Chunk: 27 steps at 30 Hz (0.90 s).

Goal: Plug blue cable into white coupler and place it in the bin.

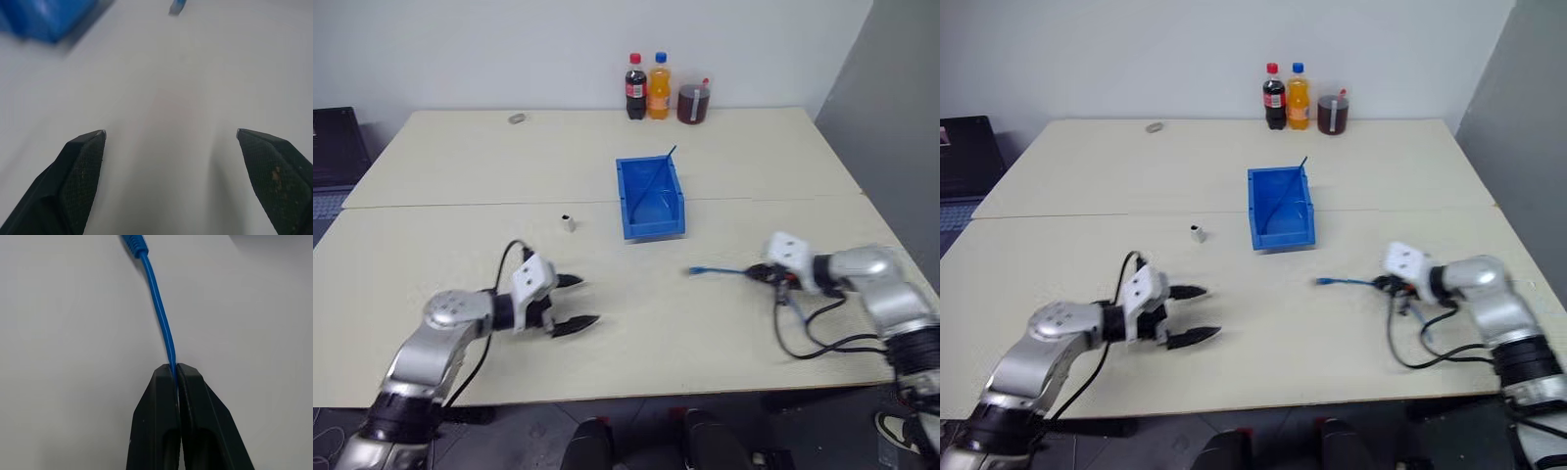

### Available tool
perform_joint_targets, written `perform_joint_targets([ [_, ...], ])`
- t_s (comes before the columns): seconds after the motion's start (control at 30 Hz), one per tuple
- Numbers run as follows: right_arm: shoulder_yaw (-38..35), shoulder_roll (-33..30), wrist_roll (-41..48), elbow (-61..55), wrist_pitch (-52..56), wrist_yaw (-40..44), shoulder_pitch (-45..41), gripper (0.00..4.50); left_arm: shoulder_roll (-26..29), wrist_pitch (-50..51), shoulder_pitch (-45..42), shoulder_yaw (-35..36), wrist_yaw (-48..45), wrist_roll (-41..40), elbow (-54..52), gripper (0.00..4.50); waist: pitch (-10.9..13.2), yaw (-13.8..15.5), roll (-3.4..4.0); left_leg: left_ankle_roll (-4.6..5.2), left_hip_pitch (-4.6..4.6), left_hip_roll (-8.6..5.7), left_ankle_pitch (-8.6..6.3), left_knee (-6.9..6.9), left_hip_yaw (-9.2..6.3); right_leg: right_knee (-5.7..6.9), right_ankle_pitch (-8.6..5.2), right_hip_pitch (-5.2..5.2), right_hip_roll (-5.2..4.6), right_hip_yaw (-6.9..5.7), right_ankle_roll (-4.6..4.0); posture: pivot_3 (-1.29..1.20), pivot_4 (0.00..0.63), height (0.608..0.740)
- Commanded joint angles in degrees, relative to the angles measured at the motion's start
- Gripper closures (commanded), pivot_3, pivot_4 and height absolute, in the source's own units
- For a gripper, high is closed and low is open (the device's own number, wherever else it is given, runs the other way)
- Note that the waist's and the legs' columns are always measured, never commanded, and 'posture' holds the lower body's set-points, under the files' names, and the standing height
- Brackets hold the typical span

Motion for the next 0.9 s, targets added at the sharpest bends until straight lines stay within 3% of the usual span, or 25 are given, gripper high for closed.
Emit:
perform_joint_targets([
  [0.03, 5.1, 6.9, -1.8, -3.3, 4.6, -3.0, -3.7, 4.45, 3.2, -3.8, 3.4, 4.4, -0.2, 1.1, 2.4, 0.00, 0.0, 0.6, 0.03, 0.00, -0.02, 0.06, 0.00, 0.01, -0.01, 0.01, -0.01, -0.03, 0.04, -0.06, -0.02, 0.00, 0.150, 0.740],
  [0.3, 12.8, 16.2, -7.0, 6.2, 1.9, -5.3, -10.9, 4.45, 4.5, -4.5, 5.7, 6.6, 0.5, 1.2, 1.8, 0.00, 0.0, 2.2, 0.04, -0.01, -0.02, 0.08, 0.00, 0.05, 0.09, -0.04, 0.01, -0.03, 0.04, -0.06, -0.03, 0.00, 0.150, 0.740],
  [0.43, 12.8, 15.9, -7.2, 7.3, 0.3, -3.8, -11.8, 3.74, 4.0, -3.2, 5.9, 6.4, 0.9, 0.5, -0.2, 0.00, 0.0, 2.2, 0.04, 0.00, -0.02, 0.13, 0.00, 0.02, 0.10, -0.02, 0.13, -0.05, 0.08, -0.08, -0.27, 0.00, 0.150, 0.740],
  [0.6, 10.9, 14.2, -5.9, 5.1, 2.5, -2.5, -11.9, 2.34, 2.3, -1.8, 4.0, 4.8, 1.5, 0.2, -0.4, 0.00, 0.0, 2.1, 0.04, 0.00, -0.02, 0.18, 0.00, 0.02, 0.10, -0.02, 0.13, -0.05, 0.14, -0.08, -0.30, 0.00, 0.150, 0.740],
  [0.77, 7.0, 7.6, 1.9, -8.2, 10.0, 5.3, -7.2, 1.07, -0.5, -1.4, -0.6, 1.8, 1.6, 1.2, 3.0, 0.00, 0.0, 2.4, 0.05, -0.01, -0.07, 0.18, 0.00, 0.04, 0.10, -0.03, 0.13, -0.05, 0.14, -0.10, -0.29, 0.00, 0.150, 0.740],
  [0.9, 2.3, 2.7, 9.0, -20.4, 17.8, 6.6, -1.4, 1.07, -3.0, -2.9, -4.8, -2.0, 2.3, 4.3, 7.5, 0.00, 0.0, 2.4, 0.05, -0.01, -0.09, 0.16, -0.01, 0.05, 0.06, -0.04, 0.13, -0.04, 0.14, -0.13, -0.30, 0.00, 0.150, 0.740],
])
